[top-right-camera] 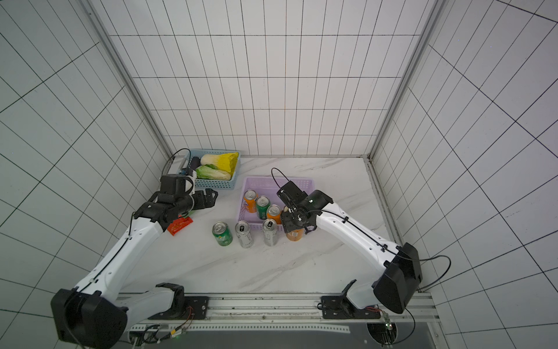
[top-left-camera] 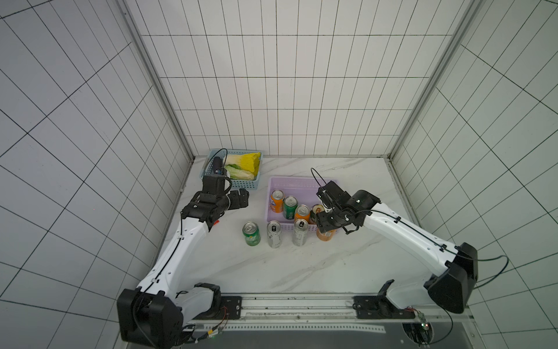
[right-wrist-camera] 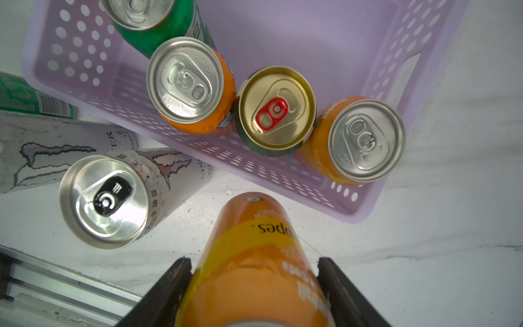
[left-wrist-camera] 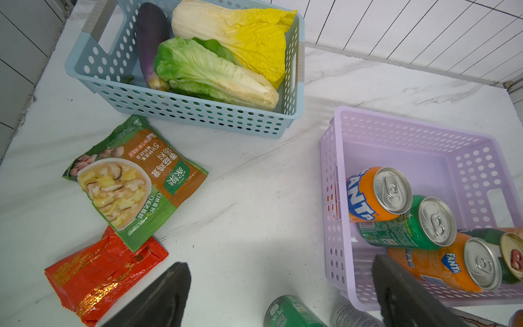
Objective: Take out the drinks from the basket
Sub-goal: Place the drink at the center of the board.
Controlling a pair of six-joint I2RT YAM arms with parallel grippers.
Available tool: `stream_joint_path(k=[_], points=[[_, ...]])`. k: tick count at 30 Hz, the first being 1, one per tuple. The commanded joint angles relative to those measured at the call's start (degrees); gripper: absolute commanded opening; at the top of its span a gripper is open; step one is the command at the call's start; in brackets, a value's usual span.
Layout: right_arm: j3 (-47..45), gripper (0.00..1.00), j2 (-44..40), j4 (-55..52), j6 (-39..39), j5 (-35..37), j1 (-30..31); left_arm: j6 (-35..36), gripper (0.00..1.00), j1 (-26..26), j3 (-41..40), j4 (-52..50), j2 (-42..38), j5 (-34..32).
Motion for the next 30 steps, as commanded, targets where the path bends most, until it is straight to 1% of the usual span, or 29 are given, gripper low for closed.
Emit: stream_joint_path(k=[1, 14, 30], points=[[-2.41, 0.64, -1.79, 4.86, 1.29, 0.02, 0.56, -0.18, 0.98, 0.34, 0.65, 0.47, 0.23, 0.36], [-9.58, 0.64, -0.59, 11.81, 2.02, 0.98, 0.56, -0.27, 0.98, 0.62, 0.82, 0.47, 0.78, 0.83], [-12.22, 0.65, 2.90, 14.92, 1.93, 2.65, 0.56, -0.27, 0.98, 0.71, 0.82, 0.40, 1.13, 0.91]])
